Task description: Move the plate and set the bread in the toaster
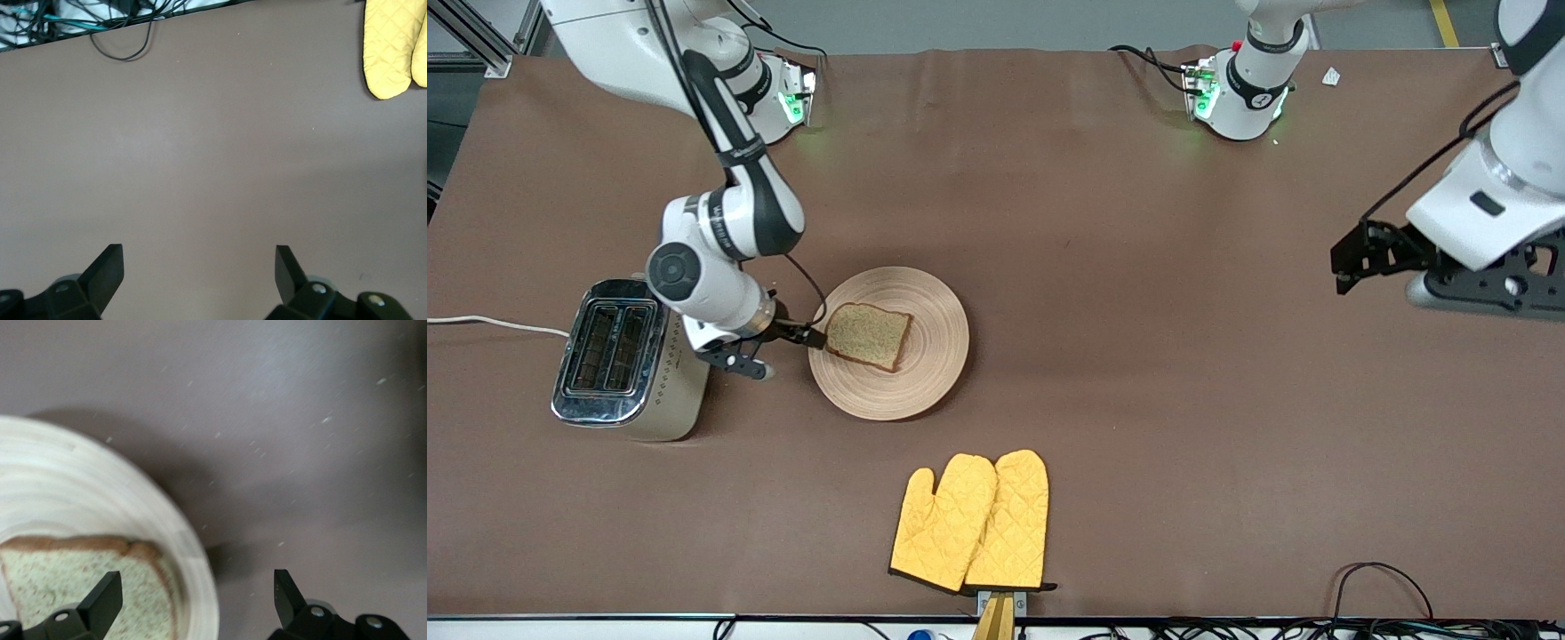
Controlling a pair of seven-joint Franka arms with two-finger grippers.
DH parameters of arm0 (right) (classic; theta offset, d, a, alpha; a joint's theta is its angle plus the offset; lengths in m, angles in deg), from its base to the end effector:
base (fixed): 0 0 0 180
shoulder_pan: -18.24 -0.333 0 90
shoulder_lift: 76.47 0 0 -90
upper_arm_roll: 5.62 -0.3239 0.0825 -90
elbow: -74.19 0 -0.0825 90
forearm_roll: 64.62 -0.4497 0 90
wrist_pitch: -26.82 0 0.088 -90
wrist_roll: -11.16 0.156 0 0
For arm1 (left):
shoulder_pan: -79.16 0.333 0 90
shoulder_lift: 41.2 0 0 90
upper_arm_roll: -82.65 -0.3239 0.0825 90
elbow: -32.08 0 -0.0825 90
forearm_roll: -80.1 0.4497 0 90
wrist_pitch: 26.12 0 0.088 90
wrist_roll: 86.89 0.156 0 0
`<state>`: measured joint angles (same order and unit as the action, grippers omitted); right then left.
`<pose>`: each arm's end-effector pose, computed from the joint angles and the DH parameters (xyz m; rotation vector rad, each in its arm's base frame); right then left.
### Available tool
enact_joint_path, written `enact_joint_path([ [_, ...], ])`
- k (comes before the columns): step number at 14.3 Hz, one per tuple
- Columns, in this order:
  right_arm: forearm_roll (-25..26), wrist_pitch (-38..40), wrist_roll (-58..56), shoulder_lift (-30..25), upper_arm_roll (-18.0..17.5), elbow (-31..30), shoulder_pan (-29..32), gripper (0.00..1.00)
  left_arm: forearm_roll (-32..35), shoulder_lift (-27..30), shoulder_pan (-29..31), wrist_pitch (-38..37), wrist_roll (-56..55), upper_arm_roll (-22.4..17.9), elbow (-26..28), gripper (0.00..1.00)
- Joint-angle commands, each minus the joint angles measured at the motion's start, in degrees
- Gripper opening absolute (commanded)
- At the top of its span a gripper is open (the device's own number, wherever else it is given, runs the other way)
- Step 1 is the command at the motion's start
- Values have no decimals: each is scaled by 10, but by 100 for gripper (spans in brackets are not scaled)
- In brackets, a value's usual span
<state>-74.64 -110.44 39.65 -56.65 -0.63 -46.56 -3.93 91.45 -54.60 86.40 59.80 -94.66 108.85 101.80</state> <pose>0.5873 0.1869 0.1550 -3.0409 0.4984 0.1287 0.6653 -0.1549 0.6275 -3.0526 0.2441 -0.1382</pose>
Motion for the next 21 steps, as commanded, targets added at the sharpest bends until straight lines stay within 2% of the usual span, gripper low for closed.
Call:
enact_joint_path([
  [1, -10, -12, 2, -28, 5, -27, -30, 100, -19, 58, 33, 45, -10, 1, 85, 100],
  [3, -6, -35, -2, -23, 6, -27, -41, 100, -83, 93, 72, 95, 14, 0, 149, 100],
  [4, -5, -37, -2, -23, 6, -26, -45, 95, -105, 109, 86, 113, 30, 0, 180, 100],
  [5, -5, -35, -2, -22, 6, -24, -45, 77, -108, 123, 88, 126, 37, 0, 203, 100],
  [6, -5, -32, -2, -22, 6, -24, -43, 67, -108, 130, 88, 129, 37, 0, 208, 100],
  [7, -5, -31, -2, -22, 6, -24, -40, 64, -104, 130, 85, 129, 37, 1, 206, 100],
  [10, -3, -31, -2, -22, 6, -26, -39, 60, -99, 130, 57, 123, 24, -11, 199, 100],
  [13, -3, -31, -3, -22, 6, -27, -39, 53, -99, 133, -43, 101, 20, -127, 199, 100],
  [14, -2, -32, -3, -19, 6, -28, -39, 53, -99, 137, -55, 96, 19, -143, 200, 100],
  [19, -2, -41, -4, -18, 6, -46, -39, 53, -98, 145, -99, 85, 1, -181, 204, 100],
  [21, -1, -46, -4, -18, 7, -48, -43, 48, -97, 145, -99, 86, 6, -182, 204, 100],
])
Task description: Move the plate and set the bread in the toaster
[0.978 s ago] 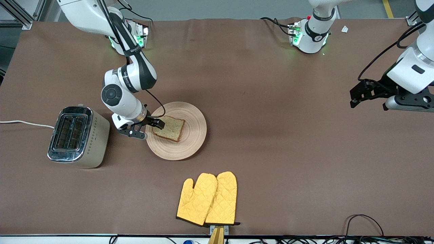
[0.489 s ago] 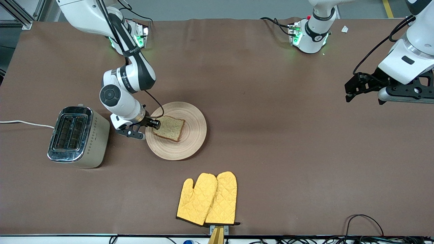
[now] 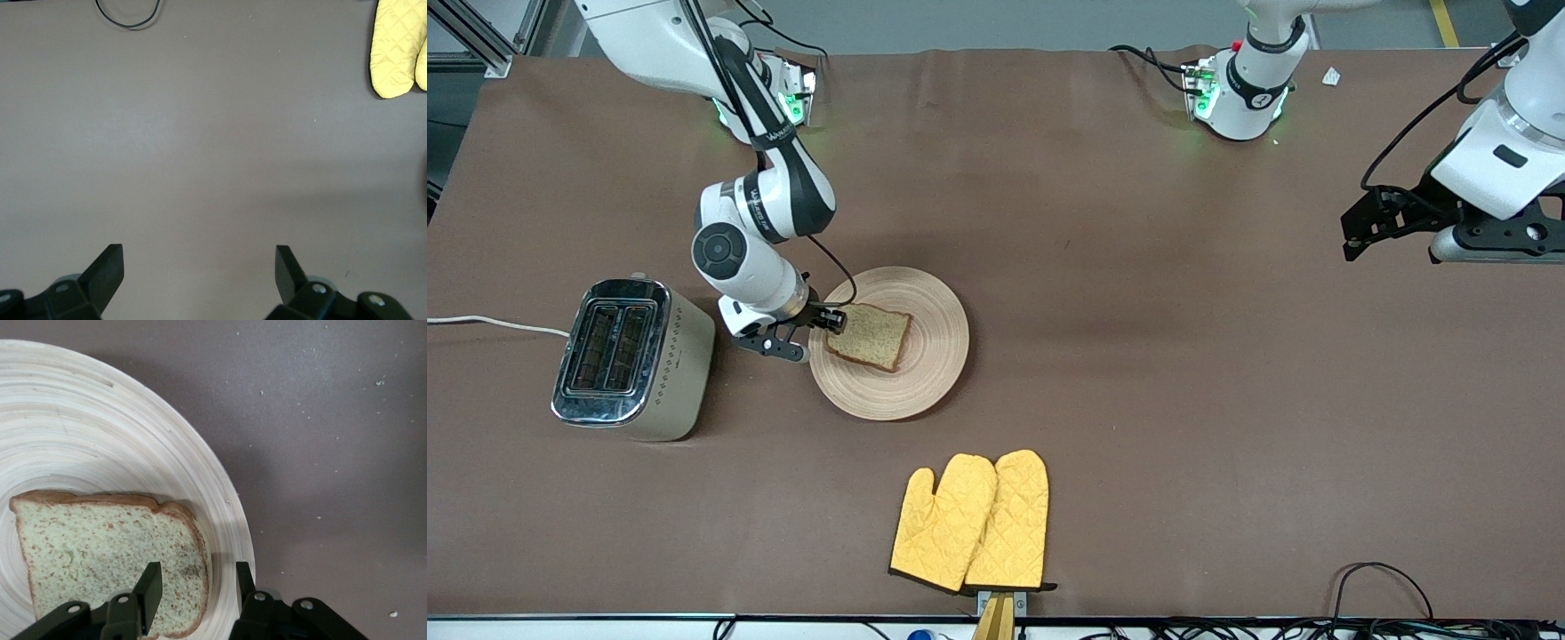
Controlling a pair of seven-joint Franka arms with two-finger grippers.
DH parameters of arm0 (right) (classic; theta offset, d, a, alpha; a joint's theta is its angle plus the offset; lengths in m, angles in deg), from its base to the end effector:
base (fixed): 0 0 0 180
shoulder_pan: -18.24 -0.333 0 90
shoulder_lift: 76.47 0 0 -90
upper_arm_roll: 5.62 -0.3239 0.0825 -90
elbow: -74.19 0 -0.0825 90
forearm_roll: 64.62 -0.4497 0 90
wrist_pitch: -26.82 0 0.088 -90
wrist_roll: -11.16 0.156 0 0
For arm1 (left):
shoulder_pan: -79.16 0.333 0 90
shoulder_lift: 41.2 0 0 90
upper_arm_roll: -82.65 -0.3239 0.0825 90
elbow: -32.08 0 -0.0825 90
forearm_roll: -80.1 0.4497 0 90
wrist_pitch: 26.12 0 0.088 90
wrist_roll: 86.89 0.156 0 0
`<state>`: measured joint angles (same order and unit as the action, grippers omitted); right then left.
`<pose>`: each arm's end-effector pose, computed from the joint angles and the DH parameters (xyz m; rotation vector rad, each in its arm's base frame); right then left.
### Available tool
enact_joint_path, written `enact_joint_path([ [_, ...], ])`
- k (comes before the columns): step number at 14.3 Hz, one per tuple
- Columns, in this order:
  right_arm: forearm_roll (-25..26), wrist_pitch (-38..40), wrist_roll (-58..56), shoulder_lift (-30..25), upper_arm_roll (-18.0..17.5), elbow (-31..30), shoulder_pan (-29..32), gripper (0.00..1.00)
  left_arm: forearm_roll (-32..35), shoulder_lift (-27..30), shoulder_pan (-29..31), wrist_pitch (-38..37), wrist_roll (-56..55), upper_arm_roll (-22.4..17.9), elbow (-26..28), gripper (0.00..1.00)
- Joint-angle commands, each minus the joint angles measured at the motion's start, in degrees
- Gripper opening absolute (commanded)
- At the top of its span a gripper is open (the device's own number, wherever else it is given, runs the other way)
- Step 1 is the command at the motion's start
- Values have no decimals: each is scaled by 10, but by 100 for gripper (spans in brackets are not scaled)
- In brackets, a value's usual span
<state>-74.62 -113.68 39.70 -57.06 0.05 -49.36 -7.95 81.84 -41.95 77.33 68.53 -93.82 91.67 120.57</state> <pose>0.5648 0.2142 0.1433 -3.0592 0.4187 0.1034 0.6271 -0.1151 0.5974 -3.1226 0.1083 -0.1529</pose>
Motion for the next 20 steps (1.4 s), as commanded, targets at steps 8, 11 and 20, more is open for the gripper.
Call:
enact_joint_path([
  [8, 0, -31, -4, -9, 0, -27, 1, 38, -7, 14, -1, -3, 5, -10, 12, 100],
  [11, 0, -43, -4, -8, 0, -34, -2, 38, -8, 13, 1, -3, 6, -10, 12, 100],
  [20, 0, -62, -5, -8, 0, -44, -8, 38, -9, 13, 0, -3, 11, -11, 12, 100],
])
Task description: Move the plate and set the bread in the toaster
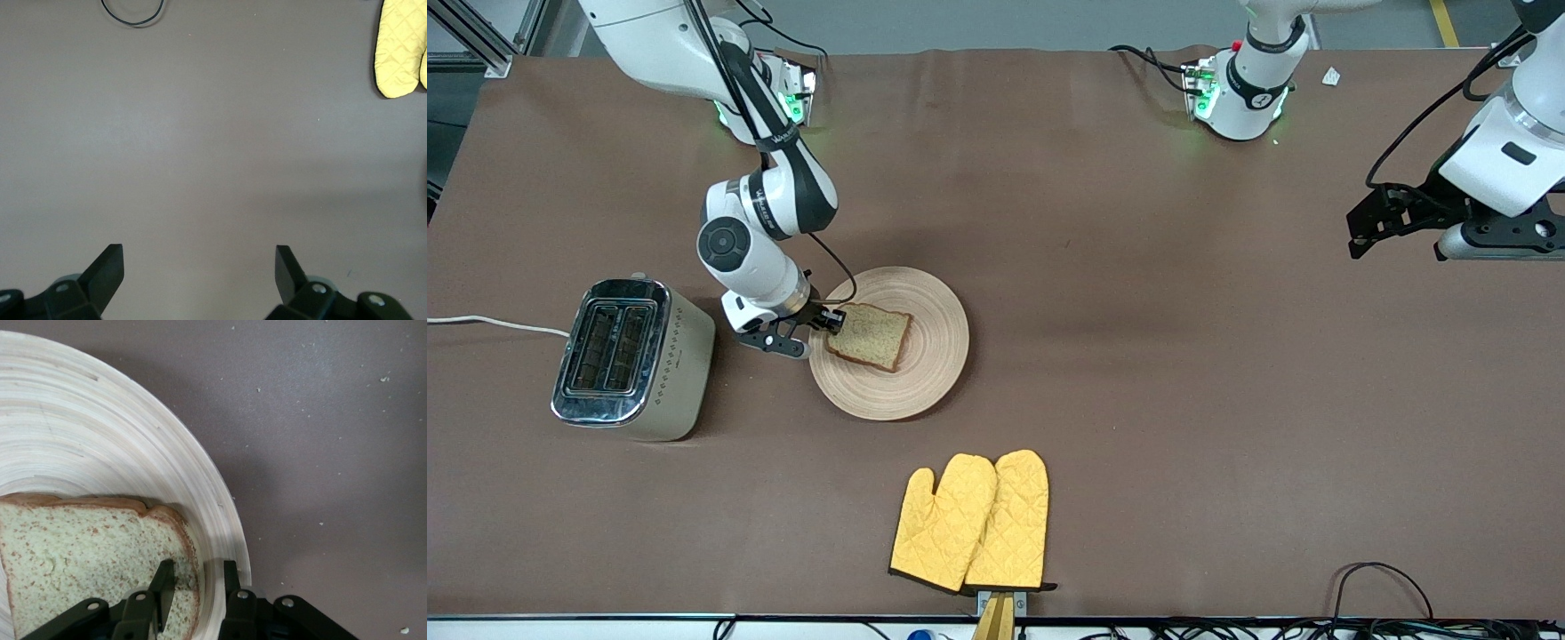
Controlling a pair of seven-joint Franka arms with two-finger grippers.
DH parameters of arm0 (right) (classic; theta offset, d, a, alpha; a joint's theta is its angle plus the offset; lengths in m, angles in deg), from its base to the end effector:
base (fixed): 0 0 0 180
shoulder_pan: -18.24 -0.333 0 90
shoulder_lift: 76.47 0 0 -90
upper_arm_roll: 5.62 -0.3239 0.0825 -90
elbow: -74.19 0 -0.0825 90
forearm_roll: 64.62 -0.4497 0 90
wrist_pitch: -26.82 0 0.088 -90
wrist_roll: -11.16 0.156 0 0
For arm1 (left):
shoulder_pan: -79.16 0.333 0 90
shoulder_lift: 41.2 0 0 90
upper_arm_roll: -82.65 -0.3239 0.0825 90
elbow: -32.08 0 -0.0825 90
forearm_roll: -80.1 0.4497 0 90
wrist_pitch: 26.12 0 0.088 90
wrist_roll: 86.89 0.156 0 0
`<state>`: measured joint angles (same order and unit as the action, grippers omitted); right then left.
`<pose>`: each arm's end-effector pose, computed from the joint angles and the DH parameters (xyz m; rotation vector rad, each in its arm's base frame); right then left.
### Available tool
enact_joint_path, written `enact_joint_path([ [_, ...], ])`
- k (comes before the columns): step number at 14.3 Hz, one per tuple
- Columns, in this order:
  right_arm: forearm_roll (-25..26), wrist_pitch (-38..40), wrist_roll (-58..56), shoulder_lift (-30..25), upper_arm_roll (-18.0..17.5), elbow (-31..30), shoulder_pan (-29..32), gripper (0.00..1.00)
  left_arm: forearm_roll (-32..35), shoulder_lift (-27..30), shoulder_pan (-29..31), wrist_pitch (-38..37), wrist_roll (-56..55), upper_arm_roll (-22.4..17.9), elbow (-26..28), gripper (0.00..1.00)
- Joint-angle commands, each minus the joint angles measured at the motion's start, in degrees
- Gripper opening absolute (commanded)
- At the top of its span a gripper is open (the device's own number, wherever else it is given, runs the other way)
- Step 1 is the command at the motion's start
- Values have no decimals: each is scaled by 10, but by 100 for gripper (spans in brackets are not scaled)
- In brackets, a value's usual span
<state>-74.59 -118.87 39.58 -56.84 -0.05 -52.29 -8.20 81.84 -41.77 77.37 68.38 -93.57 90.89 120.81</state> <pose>0.5545 0.2106 0.1275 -3.0555 0.4154 0.0469 0.6273 -0.1060 0.5968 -3.1213 0.0927 -0.1470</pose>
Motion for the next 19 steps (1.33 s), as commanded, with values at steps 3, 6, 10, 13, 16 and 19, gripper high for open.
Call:
enact_joint_path([
  [3, -1, -11, -4, -10, 1, -15, -6, 32, -9, 11, 0, -2, 9, -3, 10, 100],
  [6, -1, -13, -4, -6, 1, -15, 0, 27, -9, 11, 1, -2, 9, -3, 10, 100],
  [10, -1, -13, -4, -6, 1, -15, 0, 21, -9, 11, 2, -2, 9, -3, 10, 100],
  [13, -1, -20, -3, -4, 1, -15, 0, 20, -9, 11, 4, -2, 9, -3, 10, 100],
  [16, -1, -21, -3, -2, 1, -15, 0, 20, -9, 11, 4, -2, 9, -3, 10, 100],
  [19, -1, -21, 0, 0, 1, -14, 2, 20, -9, 11, 4, -2, 9, -3, 10, 100],
])
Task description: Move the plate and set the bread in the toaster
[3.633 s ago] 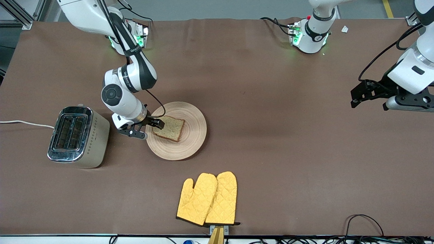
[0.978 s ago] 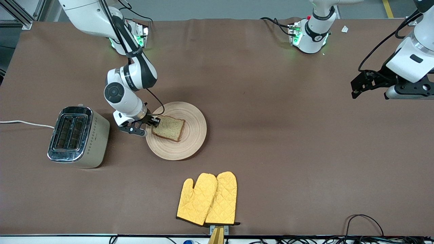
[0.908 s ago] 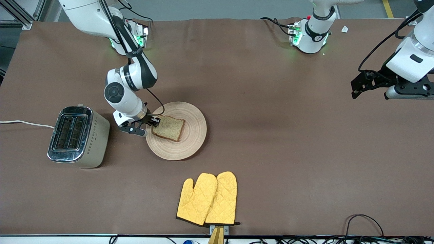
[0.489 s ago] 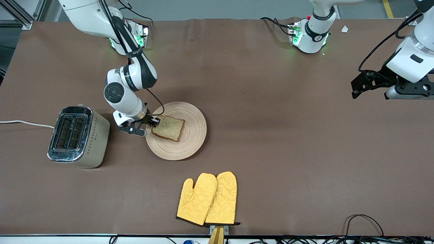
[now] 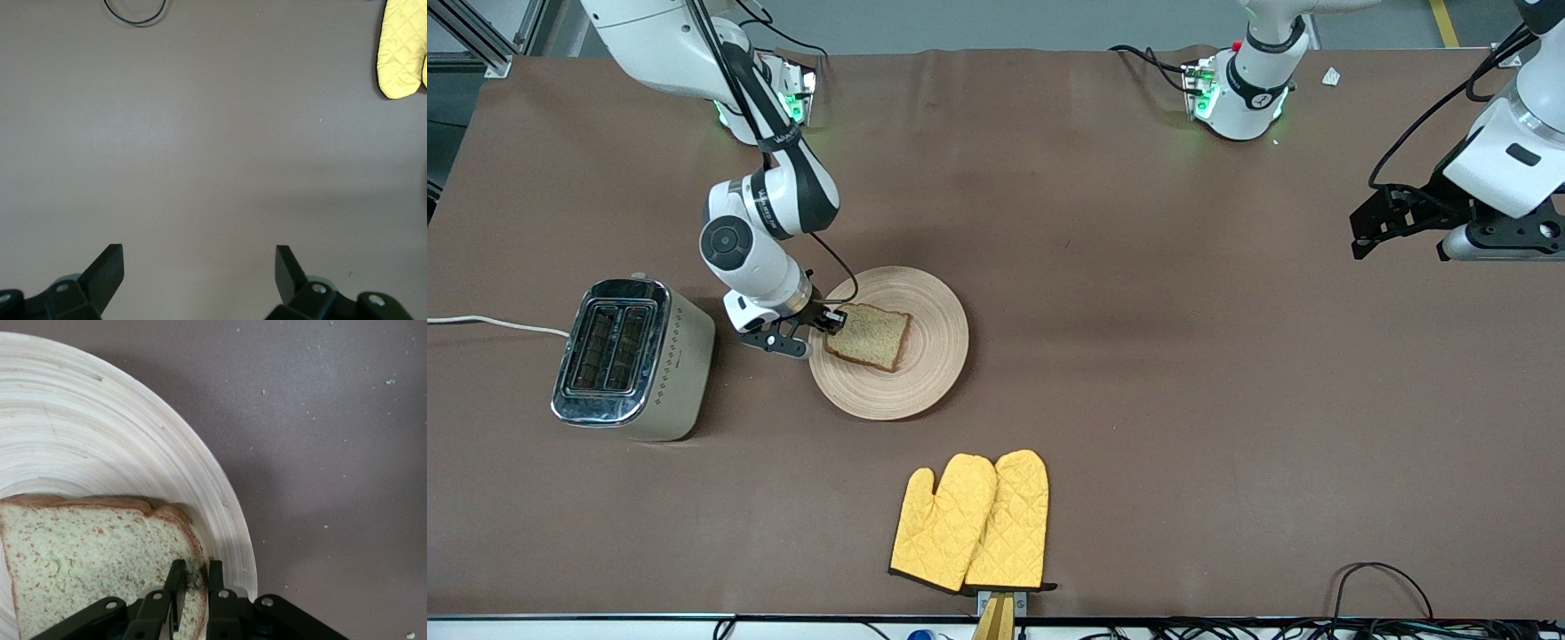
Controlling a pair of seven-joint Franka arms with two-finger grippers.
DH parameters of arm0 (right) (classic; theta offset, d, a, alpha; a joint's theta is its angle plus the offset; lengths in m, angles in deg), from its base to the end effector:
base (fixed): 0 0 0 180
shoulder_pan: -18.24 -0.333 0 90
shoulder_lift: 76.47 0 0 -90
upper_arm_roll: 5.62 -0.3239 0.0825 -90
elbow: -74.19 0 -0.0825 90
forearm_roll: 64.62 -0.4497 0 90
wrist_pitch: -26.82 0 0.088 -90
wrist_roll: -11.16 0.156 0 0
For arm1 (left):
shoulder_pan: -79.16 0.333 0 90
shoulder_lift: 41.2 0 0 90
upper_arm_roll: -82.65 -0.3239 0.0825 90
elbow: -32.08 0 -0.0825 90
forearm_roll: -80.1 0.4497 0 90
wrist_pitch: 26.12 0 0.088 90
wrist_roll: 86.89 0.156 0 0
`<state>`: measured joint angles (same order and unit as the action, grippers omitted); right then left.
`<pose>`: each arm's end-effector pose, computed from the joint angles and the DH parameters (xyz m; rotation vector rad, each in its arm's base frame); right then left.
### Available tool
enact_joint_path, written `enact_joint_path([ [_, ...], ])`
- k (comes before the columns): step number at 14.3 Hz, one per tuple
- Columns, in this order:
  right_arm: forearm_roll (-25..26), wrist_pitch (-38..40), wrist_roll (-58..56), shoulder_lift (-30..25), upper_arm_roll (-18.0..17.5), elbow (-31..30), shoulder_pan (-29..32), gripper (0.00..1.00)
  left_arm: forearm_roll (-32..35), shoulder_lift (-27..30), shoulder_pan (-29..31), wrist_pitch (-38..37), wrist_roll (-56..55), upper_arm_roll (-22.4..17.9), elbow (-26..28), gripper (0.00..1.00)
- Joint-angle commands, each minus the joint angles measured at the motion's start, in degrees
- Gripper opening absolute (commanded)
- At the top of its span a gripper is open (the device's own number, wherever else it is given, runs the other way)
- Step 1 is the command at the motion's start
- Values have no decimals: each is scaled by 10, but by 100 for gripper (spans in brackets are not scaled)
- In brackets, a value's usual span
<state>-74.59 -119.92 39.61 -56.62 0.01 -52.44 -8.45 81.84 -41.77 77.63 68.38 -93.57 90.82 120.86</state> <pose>0.5547 0.2121 0.1258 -3.0535 0.4121 0.0288 0.6278 -0.1024 0.5963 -3.1212 0.0838 -0.1456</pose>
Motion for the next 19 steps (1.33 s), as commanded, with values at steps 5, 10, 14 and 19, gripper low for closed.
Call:
enact_joint_path([
  [5, -8, 22, -4, -5, -3, -6, 40, 18, -9, 11, 1, -2, 9, -3, 9, 100],
  [10, -8, 18, -4, -5, -3, -6, 45, 18, -9, 11, 1, -2, 10, -3, 9, 100],
  [14, -9, 15, -3, -4, -3, -6, 43, 17, -9, 11, 2, -2, 10, -3, 9, 100],
  [19, -9, 8, -2, -3, -3, -6, 38, 5, -9, 11, 2, -2, 10, -3, 9, 100],
])
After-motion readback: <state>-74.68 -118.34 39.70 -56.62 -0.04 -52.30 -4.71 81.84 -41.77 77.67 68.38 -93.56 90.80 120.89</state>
